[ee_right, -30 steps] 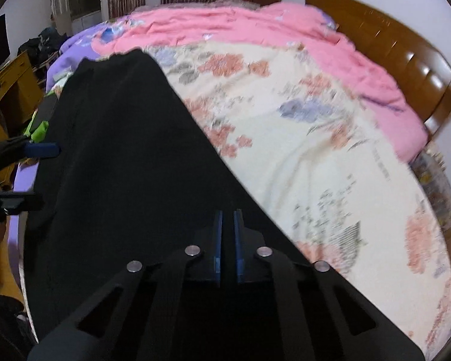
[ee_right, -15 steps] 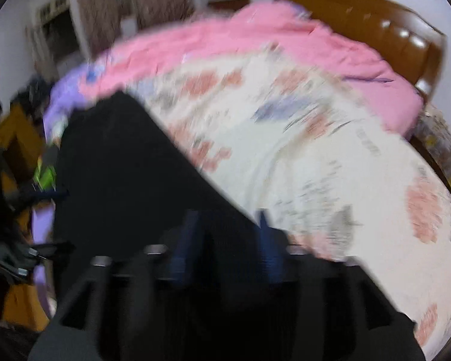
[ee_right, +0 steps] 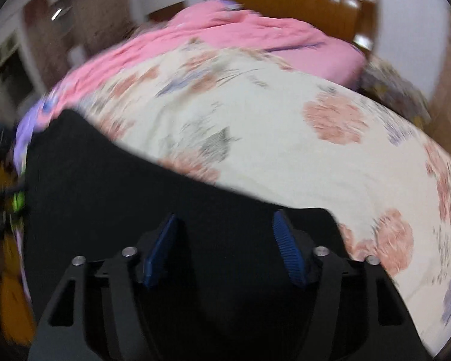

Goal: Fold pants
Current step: 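Release the pants and smooth them flat with both tools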

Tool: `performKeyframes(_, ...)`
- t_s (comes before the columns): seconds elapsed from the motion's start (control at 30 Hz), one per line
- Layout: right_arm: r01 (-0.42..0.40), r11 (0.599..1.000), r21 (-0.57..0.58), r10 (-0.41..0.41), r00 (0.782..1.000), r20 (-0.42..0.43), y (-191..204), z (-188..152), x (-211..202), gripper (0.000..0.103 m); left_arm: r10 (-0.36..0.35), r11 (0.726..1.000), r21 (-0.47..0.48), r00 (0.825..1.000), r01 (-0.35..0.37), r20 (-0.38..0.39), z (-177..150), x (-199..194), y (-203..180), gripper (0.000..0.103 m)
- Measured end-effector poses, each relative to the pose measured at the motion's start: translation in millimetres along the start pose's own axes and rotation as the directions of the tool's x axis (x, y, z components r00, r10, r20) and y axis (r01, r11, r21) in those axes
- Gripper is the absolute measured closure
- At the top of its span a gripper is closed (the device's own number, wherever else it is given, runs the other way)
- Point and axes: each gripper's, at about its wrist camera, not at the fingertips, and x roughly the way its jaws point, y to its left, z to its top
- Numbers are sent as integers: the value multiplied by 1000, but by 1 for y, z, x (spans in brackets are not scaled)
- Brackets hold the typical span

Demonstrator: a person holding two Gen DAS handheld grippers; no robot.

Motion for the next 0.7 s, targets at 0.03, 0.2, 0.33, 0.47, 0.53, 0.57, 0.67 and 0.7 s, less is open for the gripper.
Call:
performKeyframes(0.03,7,1000,16,-8,1000,21,1,2,-5,42,-2,1000,1,1000,2,14,1,-4,-1,6)
performKeyframes(0.2,-114,991,-67,117,993,37,37,10,-4,32,-11,1000,-5,999,12,34,8,-5,-5,5)
performKeyframes(0.33,-71,992,-108,66,997,-48,58,12,31,19,24,999,-39,997,-27,-76,5,23,-1,2)
performKeyframes(0.47,27,1000,-13,-27,1000,13,44,16,24,19,12,998,-56,999,-14,-47,7,14,8,2)
performKeyframes(0.53,58,997,54,-60,997,47,34,13,9,17,30,998,-50,1000,-31,-5,18,6,17,2)
performKeyframes(0.57,30,997,76,-34,998,59,31,12,4,17,40,998,-52,999,-39,7,25,4,22,2)
performKeyframes(0.67,-20,998,67,15,997,80,39,-5,-15,15,25,993,-121,998,-19,53,53,4,55,2)
performKeyframes(0.7,-19,998,63,14,997,77,41,-11,-18,15,35,985,-171,998,-24,61,63,9,73,2)
